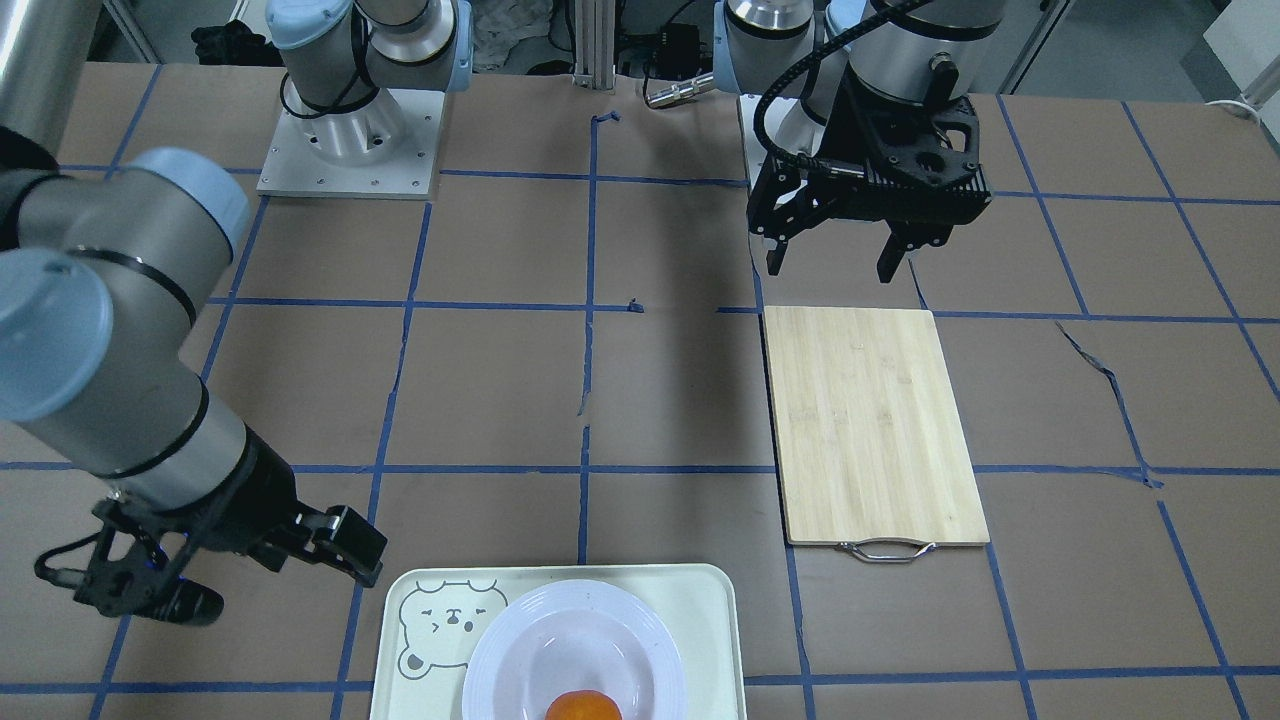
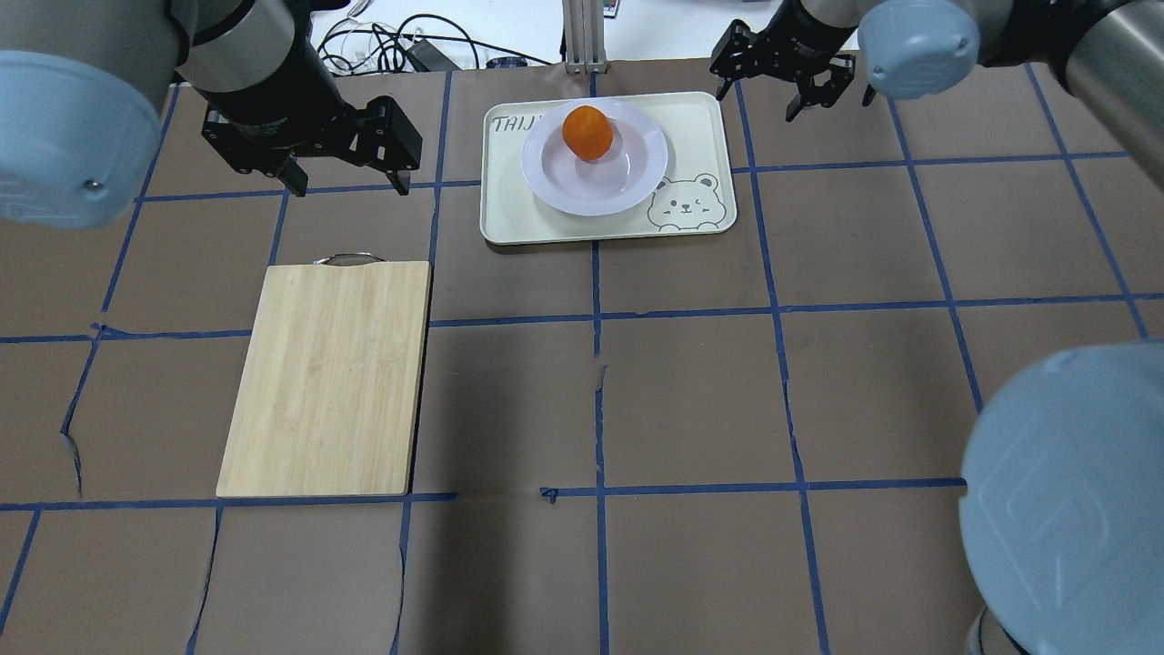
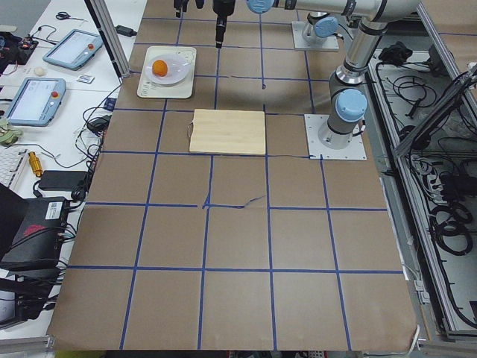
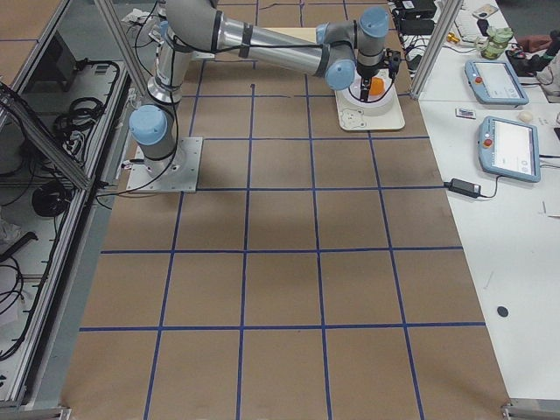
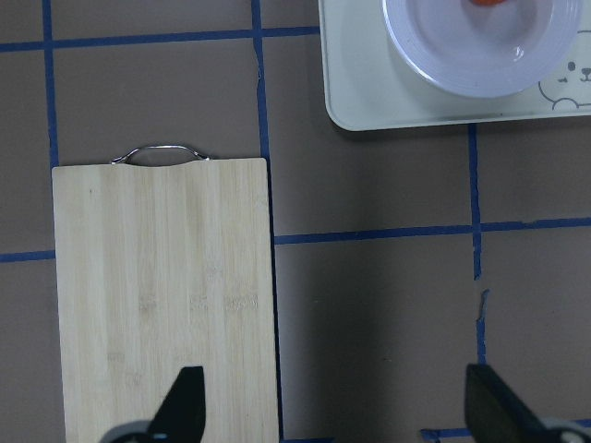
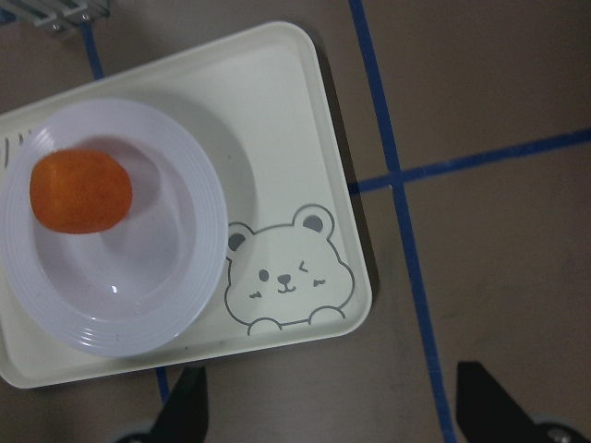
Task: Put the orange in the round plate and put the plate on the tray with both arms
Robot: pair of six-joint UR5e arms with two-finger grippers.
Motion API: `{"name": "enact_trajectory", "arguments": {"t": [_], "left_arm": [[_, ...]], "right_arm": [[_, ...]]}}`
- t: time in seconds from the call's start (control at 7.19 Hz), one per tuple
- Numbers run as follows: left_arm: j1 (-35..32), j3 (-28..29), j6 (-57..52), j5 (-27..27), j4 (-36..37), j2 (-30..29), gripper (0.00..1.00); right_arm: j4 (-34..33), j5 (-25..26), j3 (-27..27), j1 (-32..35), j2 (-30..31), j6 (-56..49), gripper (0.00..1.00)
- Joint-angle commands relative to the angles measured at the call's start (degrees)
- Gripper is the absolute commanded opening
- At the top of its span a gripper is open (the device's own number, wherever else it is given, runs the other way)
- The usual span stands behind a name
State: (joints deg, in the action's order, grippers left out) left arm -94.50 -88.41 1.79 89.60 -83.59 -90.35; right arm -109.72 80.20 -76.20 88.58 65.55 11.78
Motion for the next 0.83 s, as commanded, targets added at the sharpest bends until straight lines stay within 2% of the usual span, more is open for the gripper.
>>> {"name": "enact_trajectory", "arguments": {"t": [0.0, 0.14, 0.28, 0.42, 0.7], "left_arm": [[-0.2, 0.1, 0.1, 0.0, 0.0, 0.0, 1.0], [-0.1, 0.0, 0.1, 0.0, 0.0, 0.0, 1.0], [-0.1, 0.1, 0.1, 0.0, 0.0, 0.0, 1.0], [-0.1, 0.0, 0.1, 0.0, 0.0, 0.1, 1.0], [0.0, 0.0, 0.0, 0.0, 0.0, 0.1, 1.0]], "right_arm": [[11.8, 5.1, -0.6, 1.7, 10.7, -5.4, 0.93], [15.0, 5.8, -3.2, 2.1, 16.0, -6.2, 0.94], [17.1, 9.9, -6.6, 2.1, 21.1, -6.5, 0.96], [17.3, 10.8, -9.7, 2.2, 25.3, -7.1, 0.99], [16.5, 11.4, -11.2, 2.3, 26.0, -8.4, 1.0]]}}
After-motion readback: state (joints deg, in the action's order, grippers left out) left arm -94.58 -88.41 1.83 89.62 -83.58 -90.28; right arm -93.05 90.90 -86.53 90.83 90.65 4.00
